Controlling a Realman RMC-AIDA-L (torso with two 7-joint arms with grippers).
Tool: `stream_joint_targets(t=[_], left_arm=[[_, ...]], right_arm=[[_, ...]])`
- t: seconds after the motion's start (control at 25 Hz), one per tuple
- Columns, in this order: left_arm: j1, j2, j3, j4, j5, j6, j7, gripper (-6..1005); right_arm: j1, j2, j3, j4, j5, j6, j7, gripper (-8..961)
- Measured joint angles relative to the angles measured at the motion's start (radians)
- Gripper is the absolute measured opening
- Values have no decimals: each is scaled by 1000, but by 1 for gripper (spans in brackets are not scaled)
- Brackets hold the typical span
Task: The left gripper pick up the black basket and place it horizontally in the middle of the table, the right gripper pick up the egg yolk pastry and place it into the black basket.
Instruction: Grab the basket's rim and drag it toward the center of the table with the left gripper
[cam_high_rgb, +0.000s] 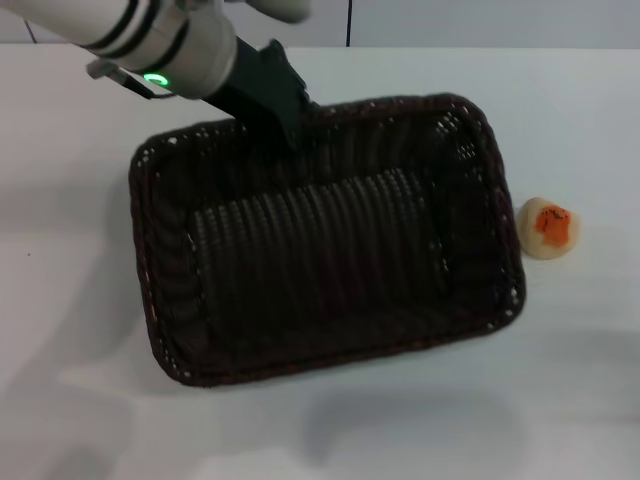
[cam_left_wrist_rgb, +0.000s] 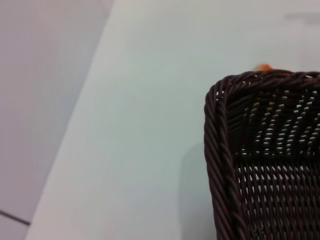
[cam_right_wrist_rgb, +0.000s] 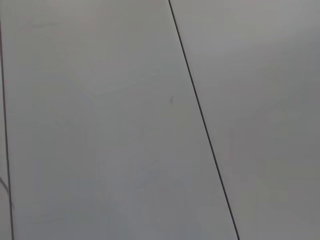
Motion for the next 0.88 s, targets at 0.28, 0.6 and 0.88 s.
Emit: stream_joint_targets(t=[0.28,0.6,0.88], left_arm=[[-8,-4,77,15,-25,-11,8,205],[-23,-5,120,35,-74,-10,43,212],[-52,-10,174,97,-82,66,20,218]], right_arm=[[-1,0,-2,0,0,0,-3,810],[0,0,-2,0,0,0,-8,808],[0,1,-2,0,0,-2,-9,807]])
